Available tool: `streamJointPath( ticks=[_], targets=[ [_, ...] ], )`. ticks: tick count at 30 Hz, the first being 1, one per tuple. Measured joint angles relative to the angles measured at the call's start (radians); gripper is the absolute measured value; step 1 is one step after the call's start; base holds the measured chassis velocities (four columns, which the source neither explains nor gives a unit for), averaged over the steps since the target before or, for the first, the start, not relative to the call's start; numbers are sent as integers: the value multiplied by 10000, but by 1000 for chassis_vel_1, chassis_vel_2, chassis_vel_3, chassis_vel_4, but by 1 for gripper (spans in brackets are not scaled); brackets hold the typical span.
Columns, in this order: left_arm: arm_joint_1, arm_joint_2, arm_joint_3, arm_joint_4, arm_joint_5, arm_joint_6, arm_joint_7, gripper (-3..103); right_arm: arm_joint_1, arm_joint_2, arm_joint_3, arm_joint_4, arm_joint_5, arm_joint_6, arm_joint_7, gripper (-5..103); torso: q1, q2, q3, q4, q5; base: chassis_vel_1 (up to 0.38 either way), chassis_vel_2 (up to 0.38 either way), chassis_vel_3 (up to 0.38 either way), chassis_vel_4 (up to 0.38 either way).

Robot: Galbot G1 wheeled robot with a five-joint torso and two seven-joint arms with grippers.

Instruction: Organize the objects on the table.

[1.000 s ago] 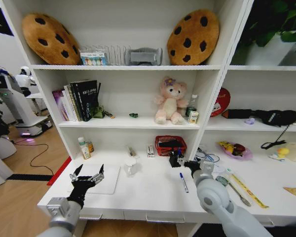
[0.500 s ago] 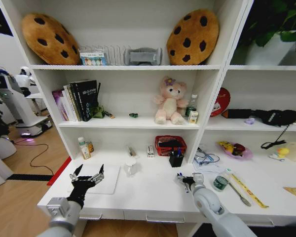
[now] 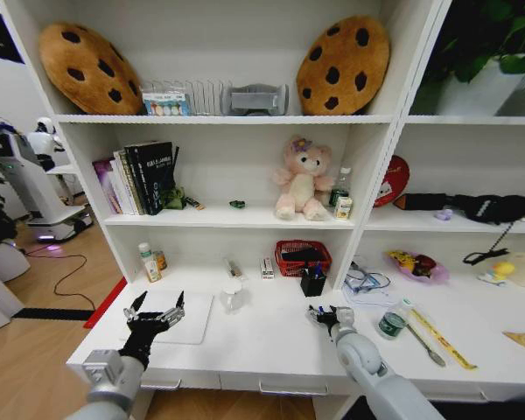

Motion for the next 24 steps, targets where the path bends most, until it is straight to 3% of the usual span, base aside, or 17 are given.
streamJointPath(
  ticks=[1,7,8,16,20,24],
  targets=[
    [0,0,0,0,0,0,0,100,0,0,0,0,0,0,0,68,0,0,0,0,0,0,0,0,0],
    [0,0,0,-1,0,0,0,100,197,74,-29,-259,-34,19,60,41,-1,0,0,1,0,0,0,0,0],
    [0,0,0,-1,0,0,0,100,197,74,-29,-259,-34,19,60,41,-1,0,0,1,0,0,0,0,0],
    [0,0,0,-1,0,0,0,100,157,77,0,-241,153,18,-35,10,-1,1,-1,-2,0,0,0,0,0],
    [0,1,0,0,0,0,0,100,126,147,-63,-159,157,-1,-37,19,-1,1,-1,-1,0,0,0,0,0],
    [0,0,0,0,0,0,0,100,107,168,-95,-113,157,-12,4,19,-1,0,-1,0,0,0,0,0,0]
  ],
)
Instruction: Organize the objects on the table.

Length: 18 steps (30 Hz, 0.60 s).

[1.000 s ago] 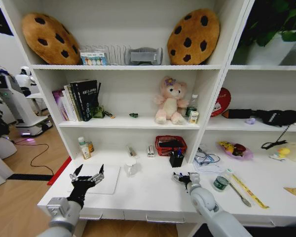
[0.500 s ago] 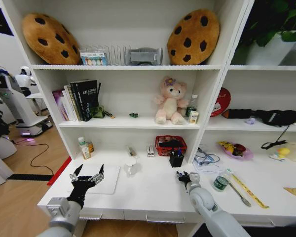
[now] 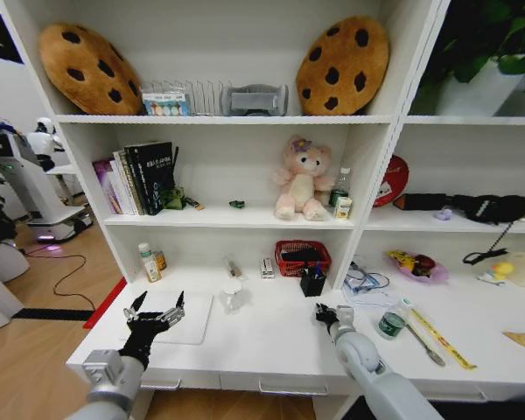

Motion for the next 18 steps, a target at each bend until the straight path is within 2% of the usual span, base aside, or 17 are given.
streamJointPath(
  ticks=[3,5,12,15,17,18],
  targets=[
    [0,0,0,0,0,0,0,100,-66,0,-22,96,0,-35,13,24,0,0,0,0,0,0,0,0,0],
    [0,0,0,0,0,0,0,100,-159,-26,-21,188,-5,-48,23,37,0,0,0,1,0,0,0,0,0],
    [0,0,0,0,1,0,0,100,-273,-76,-10,294,-17,-56,57,42,0,0,0,0,0,0,0,0,0],
    [0,0,0,0,0,0,0,100,-288,-76,-4,297,-27,-53,73,41,0,1,1,-1,0,0,0,0,0],
    [0,0,0,0,0,0,0,100,-301,-67,-33,309,-29,-50,74,30,0,0,1,-2,0,0,0,0,0],
    [0,0,0,0,0,0,0,100,-301,-67,-33,309,-29,-50,74,30,0,0,1,-2,0,0,0,0,0]
  ],
)
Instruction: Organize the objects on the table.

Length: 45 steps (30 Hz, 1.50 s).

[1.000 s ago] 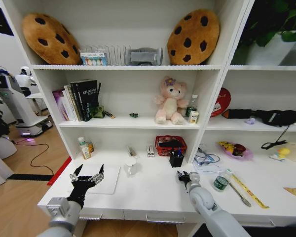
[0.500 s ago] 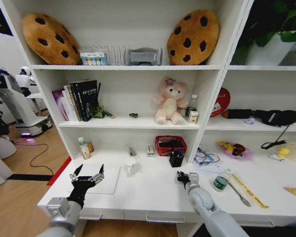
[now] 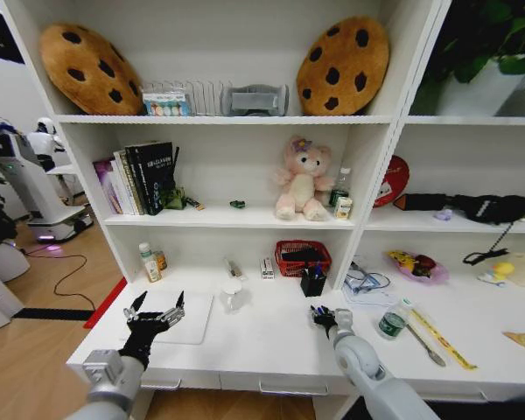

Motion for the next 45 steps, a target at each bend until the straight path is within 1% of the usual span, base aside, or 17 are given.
streamJointPath(
  ticks=[8,11,14,16,19,20,22,24,25,26,27,28,30,32,33,38,45],
  targets=[
    [0,0,0,0,0,0,0,100,-35,32,-58,0,-4,15,7,8,0,0,-1,1,-2,0,0,0,0],
    [0,0,0,0,0,0,0,100,-6,32,-86,-6,-3,59,12,8,-1,1,-1,0,-1,0,0,0,0],
    [0,0,0,0,0,-1,0,100,112,-20,-98,83,-99,598,-187,8,0,-2,5,-1,13,0,0,0,0],
    [0,0,0,0,0,0,0,100,310,-136,26,357,-600,1517,-765,8,0,-3,3,2,3,0,0,0,0],
    [0,0,0,0,0,0,0,100,392,-193,60,442,-859,1932,-1108,8,1,-2,3,2,1,0,0,0,0],
    [0,0,0,0,0,0,0,100,693,-354,151,553,-1752,3236,-2104,8,1,-3,3,1,4,0,0,0,0],
    [0,0,0,0,0,0,0,100,1180,-420,226,374,-2676,4623,-2996,8,0,-2,1,2,-1,0,0,0,0],
    [1,0,0,0,0,0,0,100,1334,-411,227,221,-2912,4985,-3181,8,0,-1,1,1,0,0,0,0,0],
    [0,0,0,0,0,0,-1,100,1790,-277,216,-409,-3611,6006,-3594,8,1,-2,1,1,-1,0,0,0,0],
    [0,0,0,0,0,0,0,100,2128,-106,194,-953,-4122,6526,-3813,8,0,-1,1,-1,0,0,0,0,0],
    [0,0,0,0,0,0,0,100,2128,-106,194,-953,-4122,6526,-3813,8,0,-1,1,-1,0,0,0,0,0],
    [0,0,1,0,0,0,0,100,2683,271,171,-1903,-4795,7171,-4036,8,1,-2,1,-1,-1,0,0,0,0],
    [0,0,-1,-1,0,0,-3,100,3014,553,164,-2511,-5136,7493,-4119,8,1,-1,1,1,0,0,0,0,0],
    [0,1,2,0,-1,0,5,100,4062,1625,148,-4344,-5944,8325,-4301,8,1,-3,3,2,6,0,0,0,0],
    [0,1,2,0,-1,0,5,100,4062,1625,148,-4344,-5944,8325,-4301,8,1,-3,3,2,6,0,0,0,0],
    [0,0,-1,0,0,0,-4,100,5300,2773,90,-6465,-6425,8888,-4292,8,2,-2,2,3,-2,0,0,0,0],
    [0,1,0,0,0,0,-1,100,5194,3032,132,-6500,-6657,8827,-3950,8,2,-1,1,2,-1,0,0,0,0]
  ],
)
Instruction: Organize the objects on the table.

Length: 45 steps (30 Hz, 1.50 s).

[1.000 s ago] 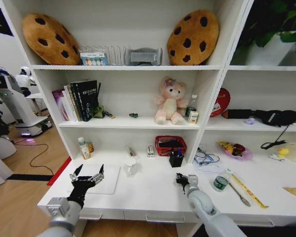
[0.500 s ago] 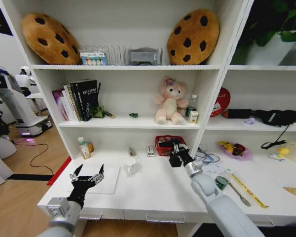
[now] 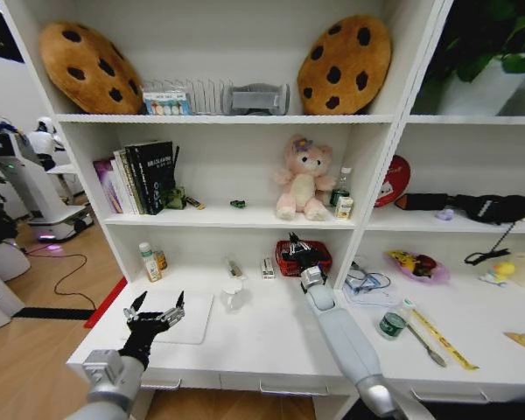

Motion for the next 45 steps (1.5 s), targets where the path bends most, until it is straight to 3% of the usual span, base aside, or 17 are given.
streamJointPath(
  ticks=[12,29,41,42,44,45],
  targets=[
    [0,-1,0,0,0,0,0,100,-1281,-688,285,1688,411,-269,108,8,-2,2,-1,-2,1,0,0,0,0],
    [0,0,0,0,0,0,0,100,-589,-470,450,372,567,-45,64,8,-2,1,-1,2,1,0,0,0,0],
    [0,0,1,0,0,0,0,100,-993,-558,431,492,404,-73,369,7,-2,1,-1,0,2,0,0,0,0],
    [0,0,0,0,0,0,0,100,-1101,-602,425,606,288,-76,351,12,-2,1,-1,-1,1,0,0,0,0],
    [1,0,0,0,0,0,0,100,-1156,-622,418,670,244,-81,337,12,-2,1,-1,-1,1,0,0,0,0],
    [0,-1,1,0,0,0,0,100,-1248,-651,403,769,218,-93,346,22,-2,2,-1,-1,1,0,0,0,0]
  ],
)
